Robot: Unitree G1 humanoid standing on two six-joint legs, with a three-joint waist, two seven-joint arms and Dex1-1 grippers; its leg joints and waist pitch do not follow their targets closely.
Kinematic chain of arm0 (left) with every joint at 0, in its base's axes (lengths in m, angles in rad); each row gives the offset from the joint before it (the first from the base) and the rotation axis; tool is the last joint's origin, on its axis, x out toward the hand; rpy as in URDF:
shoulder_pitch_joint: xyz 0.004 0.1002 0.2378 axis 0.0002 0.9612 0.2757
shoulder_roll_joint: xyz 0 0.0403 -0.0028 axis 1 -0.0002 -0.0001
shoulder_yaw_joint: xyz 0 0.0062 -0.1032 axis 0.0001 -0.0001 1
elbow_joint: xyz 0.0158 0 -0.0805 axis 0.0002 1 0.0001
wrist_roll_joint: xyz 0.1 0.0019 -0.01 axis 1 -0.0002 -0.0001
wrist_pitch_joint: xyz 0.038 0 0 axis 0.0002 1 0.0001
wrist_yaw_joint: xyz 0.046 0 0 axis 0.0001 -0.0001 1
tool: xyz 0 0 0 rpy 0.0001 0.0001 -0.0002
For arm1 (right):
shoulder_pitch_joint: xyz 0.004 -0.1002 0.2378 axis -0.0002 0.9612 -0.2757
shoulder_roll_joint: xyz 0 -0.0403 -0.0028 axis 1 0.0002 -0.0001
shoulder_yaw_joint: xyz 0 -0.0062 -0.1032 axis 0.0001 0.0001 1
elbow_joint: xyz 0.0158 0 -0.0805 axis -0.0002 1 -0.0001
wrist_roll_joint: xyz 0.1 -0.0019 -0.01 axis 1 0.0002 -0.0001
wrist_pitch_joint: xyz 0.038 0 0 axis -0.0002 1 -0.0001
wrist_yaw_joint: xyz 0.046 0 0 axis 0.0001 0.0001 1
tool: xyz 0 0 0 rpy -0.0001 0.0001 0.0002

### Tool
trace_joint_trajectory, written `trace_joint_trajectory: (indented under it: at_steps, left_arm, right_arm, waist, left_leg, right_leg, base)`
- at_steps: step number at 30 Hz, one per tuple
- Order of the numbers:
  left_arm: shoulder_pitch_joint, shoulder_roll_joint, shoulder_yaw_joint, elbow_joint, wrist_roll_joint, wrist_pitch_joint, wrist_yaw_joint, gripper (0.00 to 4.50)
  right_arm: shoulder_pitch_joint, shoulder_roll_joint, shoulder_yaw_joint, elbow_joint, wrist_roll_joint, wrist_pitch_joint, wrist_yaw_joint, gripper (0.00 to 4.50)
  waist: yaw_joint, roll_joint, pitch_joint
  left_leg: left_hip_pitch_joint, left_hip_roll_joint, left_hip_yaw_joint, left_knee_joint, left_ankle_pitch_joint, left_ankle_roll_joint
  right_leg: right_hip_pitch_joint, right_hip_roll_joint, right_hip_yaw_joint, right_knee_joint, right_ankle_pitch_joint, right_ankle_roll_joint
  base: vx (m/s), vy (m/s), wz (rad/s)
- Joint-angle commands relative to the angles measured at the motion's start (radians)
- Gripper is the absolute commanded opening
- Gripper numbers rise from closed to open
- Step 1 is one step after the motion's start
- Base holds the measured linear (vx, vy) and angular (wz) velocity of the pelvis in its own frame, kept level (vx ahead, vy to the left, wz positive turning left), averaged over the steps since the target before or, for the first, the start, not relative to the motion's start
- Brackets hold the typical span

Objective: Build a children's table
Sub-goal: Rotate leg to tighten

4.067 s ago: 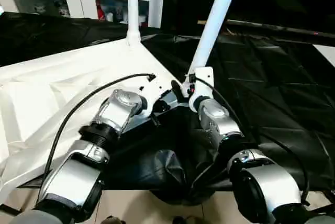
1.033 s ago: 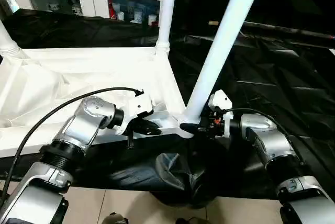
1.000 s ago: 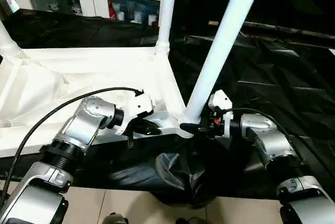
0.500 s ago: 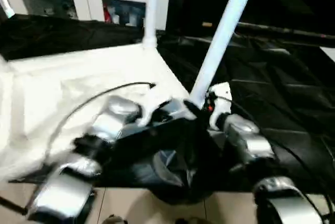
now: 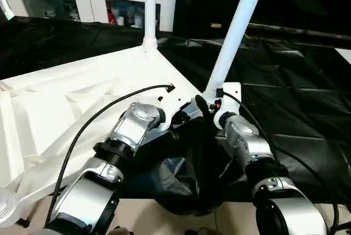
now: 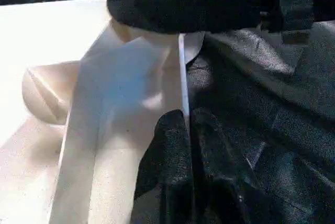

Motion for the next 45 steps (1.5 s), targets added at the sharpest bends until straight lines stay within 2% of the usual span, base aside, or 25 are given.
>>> trace_joint_trajectory:
  at_steps: [1, 2, 3, 5, 8, 9, 10, 12, 16, 18, 21, 24, 26, 27, 28, 32, 34, 37, 40, 42, 43, 45]
  left_arm:
    - [0.006, -0.008, -0.003, 0.000, -0.026, -0.066, -0.034, 0.00]
    - [0.010, -0.002, -0.003, -0.004, -0.029, -0.073, -0.047, 0.00]
    - [0.010, -0.001, -0.003, -0.004, -0.029, -0.073, -0.048, 0.00]
    - [0.023, 0.040, -0.006, -0.007, -0.034, -0.103, -0.102, 0.00]
    - [0.036, 0.070, 0.000, -0.013, -0.053, -0.137, -0.160, 0.00]
    - [0.046, 0.089, 0.003, -0.021, -0.065, -0.147, -0.200, 0.00]
    - [0.060, 0.112, 0.000, -0.035, -0.078, -0.185, -0.251, 0.00]
    - [0.079, 0.138, -0.005, -0.064, -0.097, -0.199, -0.317, 0.00]
    - [0.109, 0.185, -0.018, -0.122, -0.124, -0.192, -0.419, 0.00]
    - [0.117, 0.202, -0.024, -0.137, -0.134, -0.204, -0.456, 0.00]
    - [0.122, 0.215, -0.027, -0.146, -0.140, -0.208, -0.488, 0.00]
    - [0.124, 0.221, -0.022, -0.149, -0.140, -0.210, -0.503, 0.00]
    - [0.125, 0.226, -0.017, -0.154, -0.133, -0.204, -0.498, 0.00]
    - [0.125, 0.226, -0.016, -0.154, -0.132, -0.204, -0.496, 0.00]
    - [0.126, 0.227, -0.014, -0.154, -0.132, -0.203, -0.493, 0.00]
    - [0.130, 0.227, -0.013, -0.161, -0.136, -0.196, -0.494, 0.00]
    - [0.130, 0.226, -0.012, -0.162, -0.136, -0.196, -0.495, 0.00]
    - [0.131, 0.226, -0.011, -0.163, -0.134, -0.195, -0.496, 0.00]
    - [0.128, 0.222, -0.007, -0.156, -0.131, -0.185, -0.481, 0.00]
    - [0.125, 0.216, -0.003, -0.150, -0.127, -0.178, -0.463, 0.00]
    - [0.105, 0.186, 0.007, -0.112, -0.109, -0.159, -0.386, 0.00]
    - [0.086, 0.156, 0.013, -0.076, -0.091, -0.146, -0.318, 0.00]
  right_arm:
    - [0.004, 0.010, 0.056, -0.029, 0.005, 0.006, 0.105, 3.92]
    - [0.009, 0.002, 0.058, -0.042, 0.008, 0.009, 0.126, 3.92]
    - [0.010, 0.001, 0.059, -0.044, 0.008, 0.009, 0.128, 3.92]
    - [0.048, -0.062, 0.095, -0.113, -0.009, -0.015, 0.227, 3.92]
    - [0.081, -0.115, 0.124, -0.167, -0.015, -0.014, 0.315, 3.92]
    - [0.104, -0.150, 0.144, -0.205, -0.013, -0.001, 0.384, 3.92]
    - [0.128, -0.187, 0.170, -0.244, -0.012, 0.008, 0.459, 3.92]
    - [0.150, -0.222, 0.191, -0.284, -0.003, 0.027, 0.535, 3.92]
    - [0.168, -0.269, 0.205, -0.336, 0.028, 0.056, 0.633, 3.92]
    - [0.161, -0.279, 0.206, -0.341, 0.040, 0.059, 0.655, 3.92]
    - [0.152, -0.297, 0.220, -0.344, 0.033, 0.067, 0.689, 3.92]
    - [0.144, -0.311, 0.228, -0.346, 0.028, 0.084, 0.723, 3.92]
    - [0.139, -0.326, 0.241, -0.340, 0.012, 0.086, 0.738, 3.59]
    - [0.139, -0.326, 0.241, -0.338, 0.011, 0.085, 0.738, 3.59]
    - [0.137, -0.326, 0.241, -0.334, 0.011, 0.084, 0.737, 3.59]
    - [0.130, -0.321, 0.239, -0.324, 0.021, 0.089, 0.743, 3.09]
    - [0.129, -0.320, 0.239, -0.322, 0.023, 0.090, 0.745, 3.07]
    - [0.134, -0.317, 0.243, -0.325, 0.025, 0.096, 0.755, 2.82]
    - [0.145, -0.308, 0.238, -0.326, 0.032, 0.105, 0.744, 2.76]
    - [0.149, -0.299, 0.229, -0.324, 0.037, 0.112, 0.724, 2.74]
    - [0.159, -0.254, 0.191, -0.300, 0.038, 0.124, 0.604, 2.74]
    - [0.160, -0.213, 0.158, -0.272, 0.033, 0.128, 0.491, 2.74]
  waist:
    - [0.000, 0.008, -0.060]
    - [0.002, 0.010, -0.062]
    - [0.002, 0.010, -0.062]
    - [0.008, 0.007, -0.063]
    - [0.009, 0.006, -0.062]
    - [0.007, 0.005, -0.062]
    - [0.011, 0.006, -0.062]
    - [0.010, 0.006, -0.062]
    - [0.008, 0.009, -0.060]
    - [0.009, 0.010, -0.059]
    - [0.013, 0.007, -0.058]
    - [0.019, 0.004, -0.060]
    - [0.021, -0.001, -0.061]
    - [0.023, 0.001, -0.060]
    - [0.023, -0.002, -0.061]
    - [0.024, -0.006, -0.060]
    - [0.025, -0.003, -0.060]
    - [0.024, -0.003, -0.060]
    - [0.024, -0.002, -0.060]
    - [0.024, -0.002, -0.061]
    - [0.023, 0.001, -0.059]
    - [0.020, 0.005, -0.060]
  left_leg:
    - [0.007, 0.018, -0.018, -0.071, -0.337, 0.010]
    - [0.008, 0.020, -0.016, -0.070, -0.316, 0.016]
    - [0.008, 0.020, -0.016, -0.070, -0.316, 0.016]
    - [0.001, 0.019, -0.014, -0.070, -0.274, 0.030]
    - [0.000, 0.019, -0.012, -0.069, -0.260, 0.042]
    - [-0.003, 0.020, -0.012, -0.071, -0.254, 0.044]
    - [0.000, 0.021, -0.013, -0.070, -0.249, 0.048]
    - [-0.001, 0.025, -0.013, -0.071, -0.236, 0.056]
    - [0.003, 0.029, -0.012, -0.072, -0.255, 0.051]
    - [0.009, 0.030, -0.011, -0.073, -0.275, 0.041]
    - [0.009, 0.029, -0.010, -0.074, -0.274, 0.033]
    - [0.007, 0.028, -0.009, -0.072, -0.253, 0.033]
    - [0.005, 0.029, -0.009, -0.071, -0.241, 0.035]
    - [0.006, 0.028, -0.009, -0.071, -0.231, 0.036]
    - [0.004, 0.027, -0.008, -0.070, -0.225, 0.038]
    - [0.005, 0.028, -0.008, -0.069, -0.224, 0.040]
    - [0.005, 0.029, -0.009, -0.070, -0.217, 0.040]
    - [0.005, 0.028, -0.008, -0.069, -0.217, 0.041]
    - [0.004, 0.027, -0.008, -0.069, -0.216, 0.039]
    - [0.005, 0.027, -0.008, -0.069, -0.215, 0.038]
    - [0.006, 0.027, -0.008, -0.070, -0.220, 0.033]
    - [0.009, 0.024, -0.010, -0.071, -0.236, 0.014]
  right_leg:
    - [0.036, -0.057, 0.036, -0.097, -0.468, -0.101]
    - [0.035, -0.057, 0.037, -0.095, -0.431, -0.112]
    - [0.035, -0.057, 0.037, -0.095, -0.431, -0.112]
    - [0.044, -0.057, 0.038, -0.088, -0.378, -0.126]
    - [0.046, -0.057, 0.038, -0.088, -0.370, -0.131]
    - [0.047, -0.057, 0.039, -0.087, -0.374, -0.131]
    - [0.047, -0.057, 0.038, -0.089, -0.374, -0.132]
    - [0.047, -0.057, 0.040, -0.082, -0.335, -0.148]
    - [0.044, -0.059, 0.042, -0.080, -0.346, -0.170]
    - [0.039, -0.059, 0.042, -0.085, -0.372, -0.165]
    - [0.038, -0.059, 0.043, -0.085, -0.379, -0.159]
    - [0.042, -0.060, 0.044, -0.082, -0.368, -0.153]
    - [0.044, -0.061, 0.043, -0.080, -0.364, -0.151]
    - [0.043, -0.061, 0.044, -0.079, -0.357, -0.151]
    - [0.043, -0.061, 0.043, -0.078, -0.354, -0.150]
    - [0.042, -0.062, 0.043, -0.079, -0.373, -0.144]
    - [0.042, -0.062, 0.043, -0.078, -0.366, -0.144]
    - [0.042, -0.061, 0.043, -0.078, -0.361, -0.145]
    - [0.043, -0.061, 0.043, -0.078, -0.362, -0.144]
    - [0.043, -0.060, 0.043, -0.078, -0.357, -0.146]
    - [0.041, -0.060, 0.043, -0.078, -0.360, -0.147]
    - [0.039, -0.060, 0.042, -0.082, -0.396, -0.138]
  base:
    - [0.000, 0.000, 0.00]
    - [0.000, 0.000, 0.00]
    - [0.000, 0.000, 0.00]
    - [0.000, 0.000, 0.00]
    - [0.000, 0.000, 0.00]
    - [0.000, 0.000, 0.00]
    - [0.000, 0.000, 0.00]
    - [0.000, 0.000, 0.00]
    - [0.000, 0.000, 0.00]
    - [0.000, 0.000, 0.00]
    - [0.000, 0.000, 0.00]
    - [0.000, 0.000, 0.00]
    - [0.000, 0.000, 0.00]
    - [0.000, 0.000, 0.00]
    - [0.000, 0.000, 0.00]
    - [0.000, 0.000, 0.00]
    - [0.000, 0.000, 0.00]
    - [0.000, 0.000, 0.00]
    - [0.000, 0.000, 0.00]
    - [0.000, 0.000, 0.00]
    - [0.000, 0.000, 0.00]
    - [0.000, 0.000, 0.00]
